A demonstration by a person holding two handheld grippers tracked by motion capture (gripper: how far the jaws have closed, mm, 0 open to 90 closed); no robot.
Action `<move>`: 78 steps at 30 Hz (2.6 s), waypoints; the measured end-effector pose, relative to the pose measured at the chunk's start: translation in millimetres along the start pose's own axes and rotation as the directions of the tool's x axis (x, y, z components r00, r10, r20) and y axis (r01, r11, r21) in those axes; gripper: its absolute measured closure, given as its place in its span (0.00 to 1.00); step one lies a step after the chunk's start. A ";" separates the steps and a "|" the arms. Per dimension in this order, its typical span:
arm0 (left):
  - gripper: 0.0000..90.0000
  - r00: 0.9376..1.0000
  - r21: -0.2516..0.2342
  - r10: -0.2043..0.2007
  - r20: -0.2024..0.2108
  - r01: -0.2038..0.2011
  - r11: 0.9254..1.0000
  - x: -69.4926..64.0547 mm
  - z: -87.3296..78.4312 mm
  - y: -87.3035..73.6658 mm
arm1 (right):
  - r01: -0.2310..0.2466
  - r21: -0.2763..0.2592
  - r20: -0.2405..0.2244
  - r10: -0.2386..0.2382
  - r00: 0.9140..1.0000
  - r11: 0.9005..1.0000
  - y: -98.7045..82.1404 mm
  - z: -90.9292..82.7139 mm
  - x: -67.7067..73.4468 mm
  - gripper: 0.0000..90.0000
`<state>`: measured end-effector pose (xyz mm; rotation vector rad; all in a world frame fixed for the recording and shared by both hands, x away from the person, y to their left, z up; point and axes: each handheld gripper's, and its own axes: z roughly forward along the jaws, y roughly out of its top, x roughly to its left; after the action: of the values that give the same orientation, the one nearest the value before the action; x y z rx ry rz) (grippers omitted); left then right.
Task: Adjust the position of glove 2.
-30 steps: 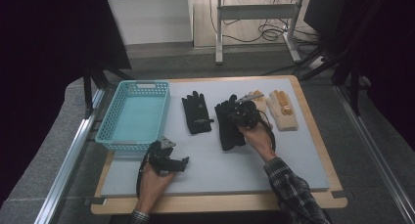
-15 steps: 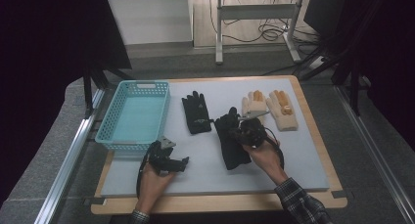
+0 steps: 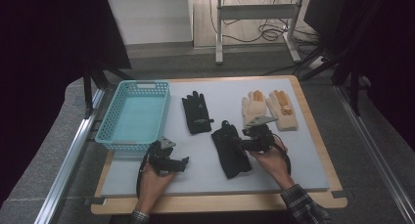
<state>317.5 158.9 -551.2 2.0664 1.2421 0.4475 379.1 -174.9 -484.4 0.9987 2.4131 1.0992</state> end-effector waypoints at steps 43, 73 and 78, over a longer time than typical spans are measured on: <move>0.04 1.000 -0.002 -0.003 0.001 0.003 1.000 -0.1 0.1 0.0 | 0.044 0.011 -0.136 -0.042 0.990 0.999 40.0 59.7 13.9 0.78; 0.04 1.000 -0.003 -0.002 0.001 0.002 1.000 0.0 0.2 -0.1 | 0.008 0.121 -0.133 0.008 0.991 0.993 74.0 149.2 -14.2 0.83; 0.04 1.000 -0.003 -0.002 0.002 0.002 1.000 0.0 0.3 -0.1 | 0.020 0.129 -0.115 -0.005 0.993 0.991 75.6 148.1 -10.6 0.83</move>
<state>317.6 158.8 -551.4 2.0624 1.2419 0.4465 499.8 -67.6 -525.3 0.9829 2.6088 1.0327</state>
